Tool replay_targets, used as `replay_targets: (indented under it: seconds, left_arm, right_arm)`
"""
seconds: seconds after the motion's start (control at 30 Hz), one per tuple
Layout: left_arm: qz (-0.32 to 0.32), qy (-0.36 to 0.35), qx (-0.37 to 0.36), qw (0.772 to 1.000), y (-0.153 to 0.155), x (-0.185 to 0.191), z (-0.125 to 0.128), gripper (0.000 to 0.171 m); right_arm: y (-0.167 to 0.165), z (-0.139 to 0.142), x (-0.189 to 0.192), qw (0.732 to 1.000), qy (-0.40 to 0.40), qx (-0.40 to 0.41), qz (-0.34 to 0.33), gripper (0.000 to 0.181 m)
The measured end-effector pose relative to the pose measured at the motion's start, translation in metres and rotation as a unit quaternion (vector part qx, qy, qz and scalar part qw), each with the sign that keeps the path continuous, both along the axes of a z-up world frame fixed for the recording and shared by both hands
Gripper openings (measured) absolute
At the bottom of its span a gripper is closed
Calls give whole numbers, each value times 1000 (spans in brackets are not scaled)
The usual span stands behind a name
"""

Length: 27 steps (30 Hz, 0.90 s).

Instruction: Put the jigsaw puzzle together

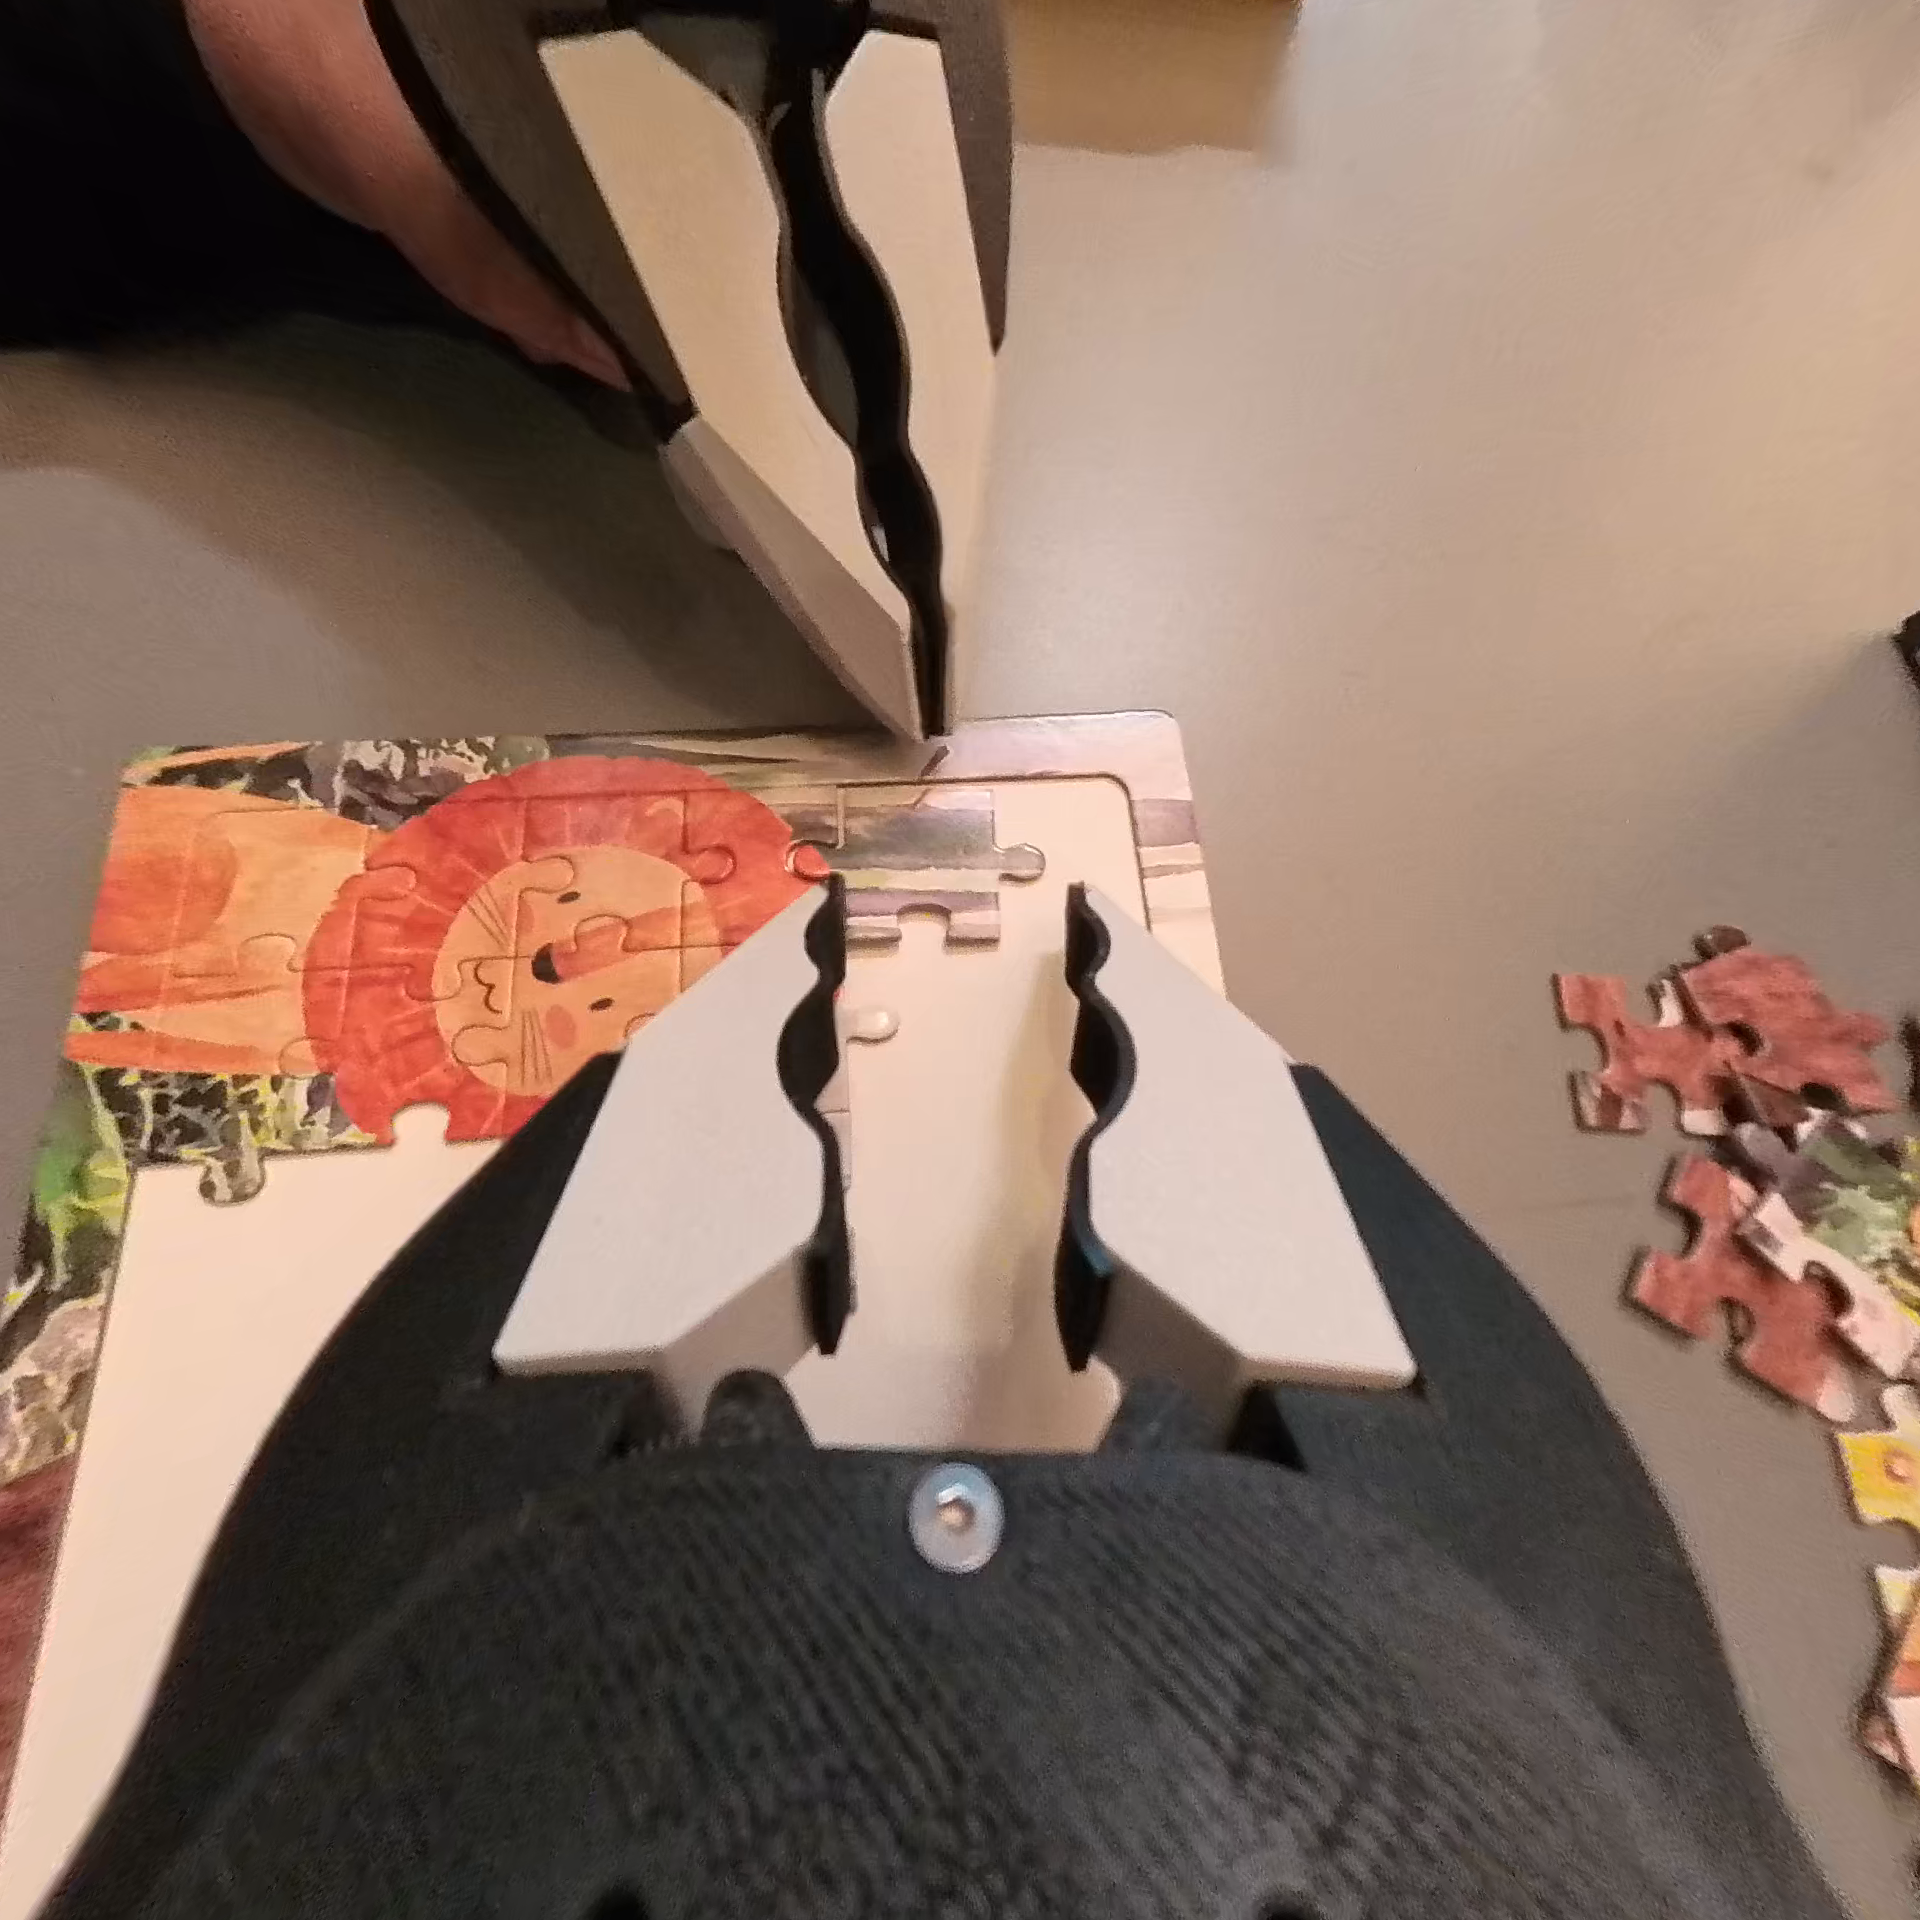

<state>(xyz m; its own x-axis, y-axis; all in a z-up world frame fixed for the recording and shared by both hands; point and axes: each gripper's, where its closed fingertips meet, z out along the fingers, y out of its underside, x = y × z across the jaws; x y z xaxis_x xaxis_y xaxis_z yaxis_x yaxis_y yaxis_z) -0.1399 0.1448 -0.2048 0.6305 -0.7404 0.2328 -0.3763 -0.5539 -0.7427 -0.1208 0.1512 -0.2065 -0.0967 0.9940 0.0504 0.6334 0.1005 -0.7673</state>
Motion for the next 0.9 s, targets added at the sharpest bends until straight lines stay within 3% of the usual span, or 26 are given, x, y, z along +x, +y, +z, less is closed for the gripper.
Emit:
replay_targets:
  seconds: [0.1, 0.4, 0.9]
  left_arm:
    - [-3, 9, -9, 1000, -2, 0, -4, 0]
    - [-7, 32, 1, 999, -2, -2, -7, 0]
    - [-7, 33, 2, 999, -3, -2, -8, 0]
  right_arm:
    - [-5, 0, -1, 999, 3, -37, 6, 43]
    - [-4, -4, -3, 999, -9, -32, 6, 29]
    - [-9, -5, -5, 999, -16, -35, 26, 28]
